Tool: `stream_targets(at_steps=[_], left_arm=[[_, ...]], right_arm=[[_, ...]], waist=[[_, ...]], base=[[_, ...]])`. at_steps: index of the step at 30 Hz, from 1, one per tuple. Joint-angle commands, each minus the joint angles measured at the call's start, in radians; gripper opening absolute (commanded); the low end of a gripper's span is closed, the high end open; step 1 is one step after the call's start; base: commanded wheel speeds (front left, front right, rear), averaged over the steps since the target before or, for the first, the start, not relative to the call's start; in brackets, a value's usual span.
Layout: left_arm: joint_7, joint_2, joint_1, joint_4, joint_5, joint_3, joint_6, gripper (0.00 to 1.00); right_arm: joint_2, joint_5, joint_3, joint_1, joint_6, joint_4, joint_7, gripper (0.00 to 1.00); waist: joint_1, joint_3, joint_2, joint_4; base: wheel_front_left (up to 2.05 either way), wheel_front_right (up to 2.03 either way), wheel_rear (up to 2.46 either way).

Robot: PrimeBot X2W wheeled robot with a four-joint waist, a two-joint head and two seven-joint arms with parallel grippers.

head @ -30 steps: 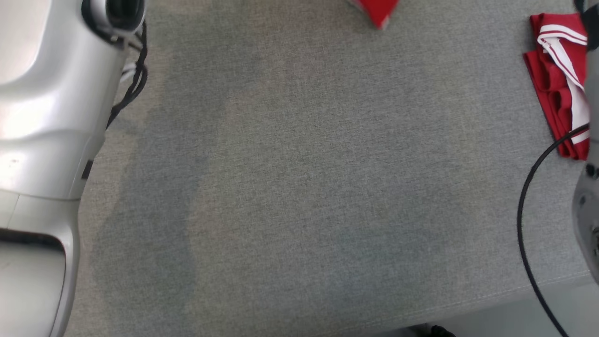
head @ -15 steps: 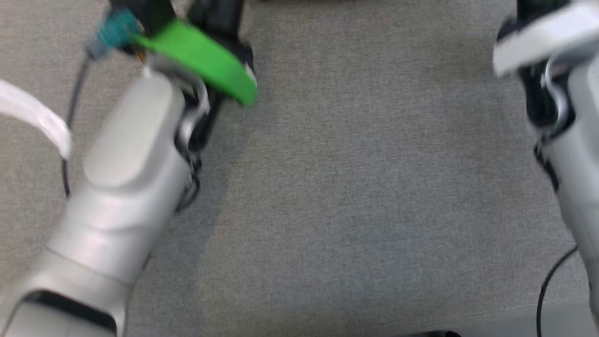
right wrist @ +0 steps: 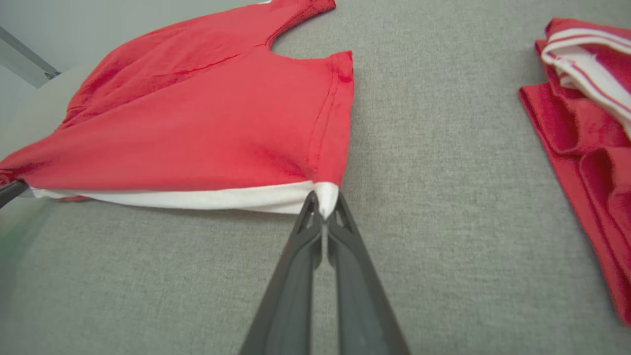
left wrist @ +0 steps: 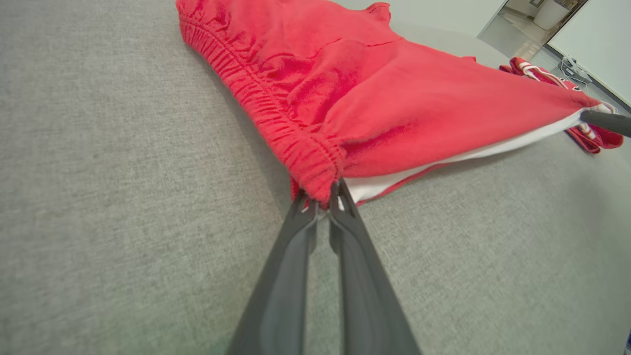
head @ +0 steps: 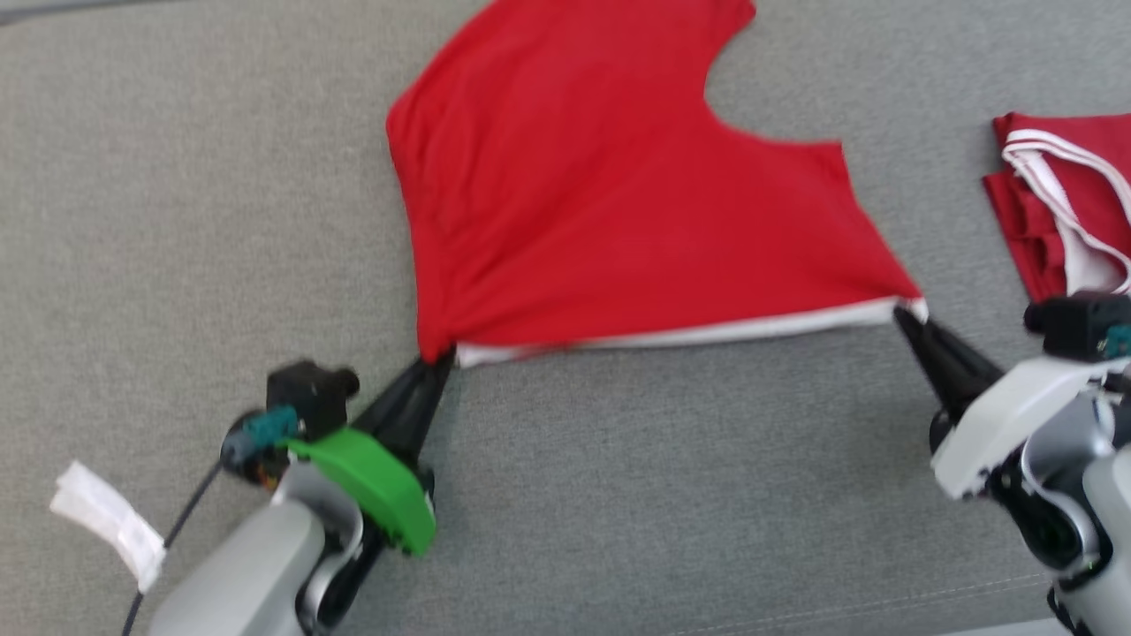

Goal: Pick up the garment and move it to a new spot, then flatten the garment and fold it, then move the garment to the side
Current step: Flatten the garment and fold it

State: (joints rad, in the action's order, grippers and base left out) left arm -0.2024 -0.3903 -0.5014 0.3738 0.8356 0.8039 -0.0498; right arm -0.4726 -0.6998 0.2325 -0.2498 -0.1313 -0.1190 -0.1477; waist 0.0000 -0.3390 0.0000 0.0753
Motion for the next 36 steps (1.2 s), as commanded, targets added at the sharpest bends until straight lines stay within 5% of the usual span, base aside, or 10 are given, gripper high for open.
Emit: stream_targets(at_steps=[1,11,17,25,30,36], left_arm=[[0.020,-0.030,0.057,-0.027,0.009,0.009,0.021,0.00],[0.194,-0.208,0.337,-0.341,0.069,0.054,0.183,0.00],[0.255,-0.261,0.412,-0.535,0.120,0.056,0.224,0.00],[0.272,-0.170,0.282,-0.519,0.117,0.047,0.208,0.00],[0.253,-0.081,0.169,-0.426,0.140,0.022,0.144,0.00],[0.209,0.007,0.056,-0.304,0.140,-0.019,0.127,0.00]], right_arm=[[0.003,0.008,-0.011,0.051,0.001,0.031,-0.037,0.00],[0.031,-0.062,-0.137,0.380,0.001,0.285,-0.397,0.00],[0.073,-0.052,-0.266,0.457,0.001,0.438,-0.495,0.00],[0.069,0.020,-0.255,0.276,0.001,0.439,-0.502,0.00],[0.024,0.024,-0.181,0.066,0.001,0.312,-0.472,0.00],[-0.014,0.018,-0.113,-0.160,0.001,0.156,-0.400,0.00]], waist=[[0.0000,0.128,0.0000,0.050],[0.0000,0.205,0.0000,0.064],[0.0000,0.201,0.0000,0.050],[0.0000,0.166,0.0000,0.009],[0.0000,0.115,0.0000,-0.036],[0.0000,0.042,0.0000,-0.102]], base=[[0.00,0.00,0.00],[0.00,0.00,0.00],[0.00,0.00,0.00],[0.00,0.00,0.00],[0.00,0.00,0.00],[0.00,0.00,0.00]])
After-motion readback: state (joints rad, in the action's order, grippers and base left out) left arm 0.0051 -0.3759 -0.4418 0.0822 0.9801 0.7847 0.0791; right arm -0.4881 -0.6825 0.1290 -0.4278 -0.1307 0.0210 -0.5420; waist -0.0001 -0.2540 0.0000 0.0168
